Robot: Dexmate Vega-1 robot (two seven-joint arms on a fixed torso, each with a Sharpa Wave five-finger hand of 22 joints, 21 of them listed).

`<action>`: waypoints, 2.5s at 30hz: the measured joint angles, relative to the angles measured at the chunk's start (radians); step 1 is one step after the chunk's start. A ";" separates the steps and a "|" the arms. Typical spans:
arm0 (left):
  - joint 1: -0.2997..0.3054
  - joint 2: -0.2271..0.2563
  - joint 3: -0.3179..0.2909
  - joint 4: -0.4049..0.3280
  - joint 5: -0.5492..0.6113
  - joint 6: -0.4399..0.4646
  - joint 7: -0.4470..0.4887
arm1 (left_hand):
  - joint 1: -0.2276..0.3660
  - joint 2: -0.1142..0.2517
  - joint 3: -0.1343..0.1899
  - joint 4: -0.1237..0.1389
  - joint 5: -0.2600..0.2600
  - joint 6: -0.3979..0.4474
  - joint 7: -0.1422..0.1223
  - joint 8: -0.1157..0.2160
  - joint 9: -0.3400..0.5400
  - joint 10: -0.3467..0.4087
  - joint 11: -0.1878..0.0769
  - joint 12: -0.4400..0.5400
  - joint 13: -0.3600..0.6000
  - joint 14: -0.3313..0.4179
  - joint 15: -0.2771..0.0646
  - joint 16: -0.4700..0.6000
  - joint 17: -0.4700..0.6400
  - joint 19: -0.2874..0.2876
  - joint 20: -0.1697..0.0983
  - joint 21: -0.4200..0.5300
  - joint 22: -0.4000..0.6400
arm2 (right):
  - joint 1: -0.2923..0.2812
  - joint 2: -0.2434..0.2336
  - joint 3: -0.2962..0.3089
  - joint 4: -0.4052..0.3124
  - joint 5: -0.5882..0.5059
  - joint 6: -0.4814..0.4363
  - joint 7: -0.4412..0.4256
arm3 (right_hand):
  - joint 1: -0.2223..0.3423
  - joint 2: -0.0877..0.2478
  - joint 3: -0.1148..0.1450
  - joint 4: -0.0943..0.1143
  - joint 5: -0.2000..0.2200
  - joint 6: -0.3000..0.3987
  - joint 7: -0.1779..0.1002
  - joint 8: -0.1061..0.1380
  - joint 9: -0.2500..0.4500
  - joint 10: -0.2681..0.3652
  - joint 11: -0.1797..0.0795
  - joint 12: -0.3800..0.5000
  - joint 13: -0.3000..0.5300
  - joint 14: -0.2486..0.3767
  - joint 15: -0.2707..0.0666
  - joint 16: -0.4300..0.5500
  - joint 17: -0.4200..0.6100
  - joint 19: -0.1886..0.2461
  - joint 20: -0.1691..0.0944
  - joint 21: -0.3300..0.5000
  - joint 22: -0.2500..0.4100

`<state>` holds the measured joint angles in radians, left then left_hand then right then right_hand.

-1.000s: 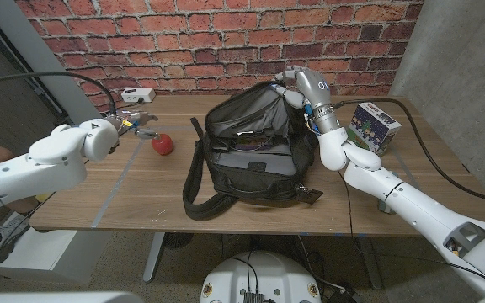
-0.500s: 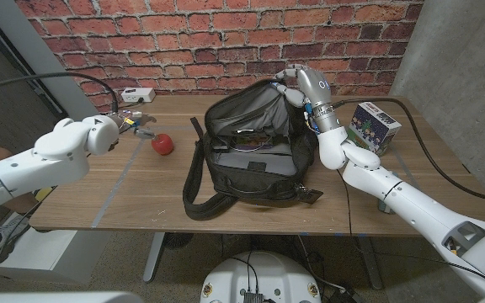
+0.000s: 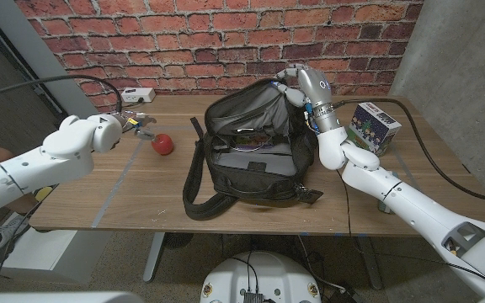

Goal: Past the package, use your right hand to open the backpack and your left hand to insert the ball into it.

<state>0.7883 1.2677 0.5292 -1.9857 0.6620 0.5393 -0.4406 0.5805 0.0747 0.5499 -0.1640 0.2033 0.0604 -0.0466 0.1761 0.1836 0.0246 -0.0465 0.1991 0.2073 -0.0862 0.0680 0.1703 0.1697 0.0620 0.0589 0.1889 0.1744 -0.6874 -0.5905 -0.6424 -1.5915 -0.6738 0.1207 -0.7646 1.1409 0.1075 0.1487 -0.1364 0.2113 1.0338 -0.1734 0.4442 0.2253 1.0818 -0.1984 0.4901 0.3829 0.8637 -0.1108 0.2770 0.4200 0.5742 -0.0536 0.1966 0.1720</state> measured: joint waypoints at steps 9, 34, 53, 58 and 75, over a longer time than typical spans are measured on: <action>-0.024 -0.030 0.015 0.016 0.046 0.011 -0.045 | -0.004 -0.004 -0.003 0.003 -0.004 -0.005 0.005 0.000 0.000 -0.004 0.006 0.000 0.000 -0.003 0.022 0.004 0.000 0.006 0.006 0.004 0.005 | -0.007 -0.004 0.003 -0.006 0.007 -0.005 0.001 | 0.001 0.000 -0.004 0.004 -0.004 0.000 0.000 -0.001 0.000 0.000 0.000 -0.007 0.000 0.000 0.000 -0.004 0.005 0.000 0.000 0.000 0.000; -0.031 -0.100 0.029 0.043 0.082 0.090 -0.051 | 0.010 -0.028 -0.028 0.006 -0.015 0.099 0.124 0.038 0.000 0.227 0.082 0.078 -0.003 0.145 0.046 0.023 0.000 0.092 0.034 0.030 0.010 | -0.022 -0.017 0.014 -0.007 0.024 0.008 0.013 | 0.009 0.004 -0.014 0.003 0.004 0.000 0.000 0.000 0.000 0.000 0.000 -0.007 0.000 0.007 -0.003 -0.011 0.014 0.000 0.000 0.000 0.000; -0.081 -0.156 0.079 0.091 0.049 0.132 -0.036 | 0.010 -0.040 -0.036 0.006 -0.019 0.118 0.154 0.028 0.000 0.235 0.100 0.067 -0.007 0.156 0.063 0.017 0.000 0.097 0.040 0.030 0.010 | -0.046 -0.026 0.027 -0.028 0.030 0.001 0.017 | 0.008 0.005 -0.014 0.003 0.004 0.000 0.000 -0.003 0.000 0.000 0.000 -0.007 0.003 0.010 0.000 -0.022 0.018 0.000 0.000 0.000 0.000; -0.098 -0.166 0.095 0.104 0.049 0.138 -0.038 | 0.010 -0.040 -0.040 0.009 -0.019 0.113 0.159 0.027 0.000 0.232 0.100 0.066 -0.007 0.155 0.063 0.016 0.000 0.097 0.040 0.030 0.010 | -0.049 -0.026 0.029 -0.032 0.031 -0.003 0.020 | 0.008 0.005 -0.018 0.007 0.003 0.000 0.000 -0.003 0.000 0.000 0.000 -0.007 0.005 0.010 0.000 -0.022 0.023 0.000 0.000 0.000 0.000; -0.126 -0.183 0.133 0.118 0.048 0.174 -0.066 | 0.010 -0.040 -0.044 0.005 -0.019 0.083 0.170 0.012 0.000 0.217 0.115 0.051 -0.007 0.145 0.078 0.016 0.000 0.087 0.045 0.030 0.010 | -0.060 -0.032 0.038 -0.044 0.033 -0.008 0.021 | 0.008 0.005 -0.021 0.004 0.000 0.000 0.000 0.000 0.000 0.006 -0.005 -0.007 0.005 0.014 -0.004 -0.026 0.028 0.000 0.000 0.000 0.000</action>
<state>0.6621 1.0843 0.6624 -1.8681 0.7097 0.7138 -0.5062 0.5908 0.0351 0.5058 -0.1585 0.1848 0.1437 0.1231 0.1878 0.1835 0.2421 0.0684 0.2504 0.2001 0.0592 0.1462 0.1866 0.1696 0.1489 0.1043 0.2189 0.1844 -0.7475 -0.6227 -0.6043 -1.6358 -0.6412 0.1127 -0.7434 1.1493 0.1126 0.1280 -0.1322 0.2115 1.0338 -0.1734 0.4442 0.2255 1.0874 -0.2039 0.4830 0.3877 0.8782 -0.1144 0.2509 0.4478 0.5742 -0.0536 0.1966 0.1723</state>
